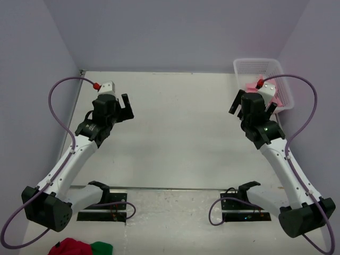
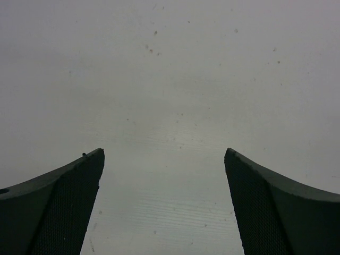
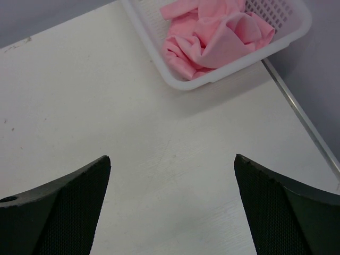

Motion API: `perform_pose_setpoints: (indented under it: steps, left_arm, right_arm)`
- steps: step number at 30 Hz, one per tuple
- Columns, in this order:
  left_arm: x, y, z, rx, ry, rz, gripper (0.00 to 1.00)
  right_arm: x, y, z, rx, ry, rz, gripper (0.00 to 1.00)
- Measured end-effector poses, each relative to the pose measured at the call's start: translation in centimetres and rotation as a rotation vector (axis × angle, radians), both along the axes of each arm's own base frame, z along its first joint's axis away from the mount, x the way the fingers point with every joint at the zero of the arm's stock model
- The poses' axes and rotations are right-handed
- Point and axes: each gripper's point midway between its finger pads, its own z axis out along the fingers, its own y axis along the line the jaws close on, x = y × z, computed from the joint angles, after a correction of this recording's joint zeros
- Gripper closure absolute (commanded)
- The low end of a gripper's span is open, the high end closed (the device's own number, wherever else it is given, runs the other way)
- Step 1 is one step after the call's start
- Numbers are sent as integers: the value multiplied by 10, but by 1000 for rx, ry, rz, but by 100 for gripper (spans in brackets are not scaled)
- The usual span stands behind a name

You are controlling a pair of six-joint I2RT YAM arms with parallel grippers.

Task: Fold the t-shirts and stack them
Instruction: Grab crumpled tshirt from bin with the right arm

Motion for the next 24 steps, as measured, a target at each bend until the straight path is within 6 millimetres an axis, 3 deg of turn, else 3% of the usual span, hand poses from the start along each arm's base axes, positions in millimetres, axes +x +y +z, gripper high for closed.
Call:
perform_pose_setpoints:
  steps: [7, 10, 12, 13, 14, 15, 16, 18, 24]
  left_arm:
    - [-2, 0, 5, -4, -14, -2, 5]
    - [-2, -1, 4, -2, -7, -6, 5]
    - [-2, -2, 3, -3, -3, -8, 5]
    - [-3, -3, 2, -5, -1, -11, 5]
    - [-3, -3, 2, -7, 0, -15, 5]
    - [-3, -5, 2, -11, 1, -20, 5]
    - [-3, -5, 2, -12, 1, -22, 5]
    - [-3, -6, 2, -13, 2, -25, 5]
    - [-4, -8, 1, -13, 6, -35, 5]
  right_arm:
    - [-4, -3, 2, 18, -13, -21, 1]
    - [-1, -16, -11, 0, 39, -87, 13]
    - [9, -35, -24, 14, 95, -154, 28]
    - [15, -47, -31, 26, 122, -190, 30]
    - [21, -61, -37, 36, 142, -233, 29]
    - [27, -75, -44, 47, 167, -274, 20]
    - [32, -85, -52, 52, 193, -304, 18]
    - [47, -98, -62, 54, 233, -334, 15]
    - [89, -97, -81, 64, 276, -274, 16]
